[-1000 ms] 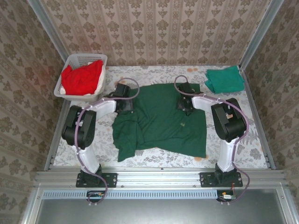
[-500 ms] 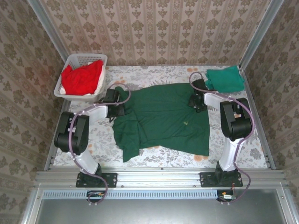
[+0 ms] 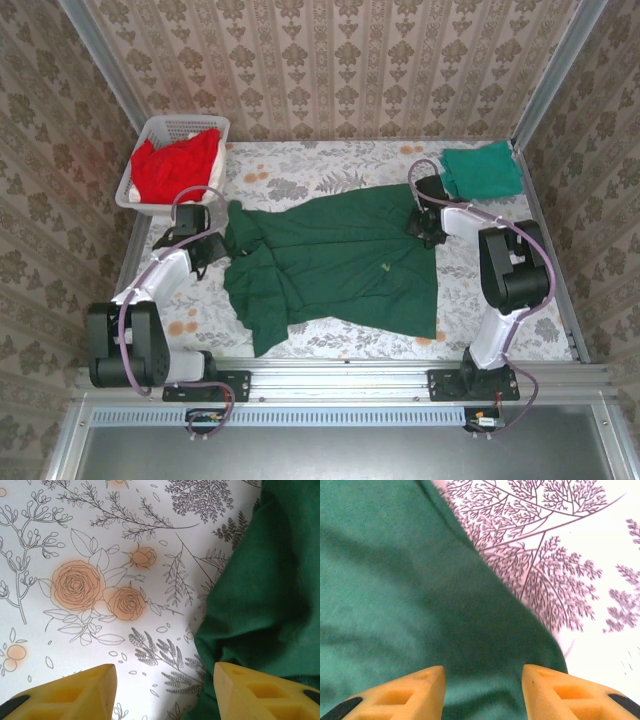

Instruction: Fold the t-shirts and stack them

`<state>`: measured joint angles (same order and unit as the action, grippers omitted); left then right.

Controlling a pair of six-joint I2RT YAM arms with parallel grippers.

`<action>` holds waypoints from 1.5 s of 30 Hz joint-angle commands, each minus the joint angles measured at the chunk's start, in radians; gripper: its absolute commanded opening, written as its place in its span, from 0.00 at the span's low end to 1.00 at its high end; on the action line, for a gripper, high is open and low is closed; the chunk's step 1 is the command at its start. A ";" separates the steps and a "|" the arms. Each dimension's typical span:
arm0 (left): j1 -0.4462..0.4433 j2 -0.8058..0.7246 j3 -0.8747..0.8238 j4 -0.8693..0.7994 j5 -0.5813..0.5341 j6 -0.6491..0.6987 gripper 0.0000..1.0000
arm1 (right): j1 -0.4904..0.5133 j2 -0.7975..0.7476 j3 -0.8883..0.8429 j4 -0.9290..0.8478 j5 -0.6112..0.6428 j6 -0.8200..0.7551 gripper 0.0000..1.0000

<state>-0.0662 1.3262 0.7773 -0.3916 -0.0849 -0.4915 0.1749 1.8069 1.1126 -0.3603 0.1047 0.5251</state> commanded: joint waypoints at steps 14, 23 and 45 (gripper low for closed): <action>-0.361 0.614 0.628 0.009 0.022 0.106 0.54 | 0.313 -0.113 -0.147 0.003 0.134 0.121 0.46; -0.379 0.985 0.960 -0.029 0.143 0.100 0.27 | 0.298 -0.164 -0.246 -0.003 0.143 0.141 0.50; -0.304 0.510 0.551 -0.130 -0.139 0.132 0.72 | 0.233 -0.146 -0.225 0.005 0.062 0.112 0.52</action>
<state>-0.3981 1.8732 1.4063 -0.5682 -0.1505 -0.3588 0.4034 1.6642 0.8818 -0.3389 0.1795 0.6323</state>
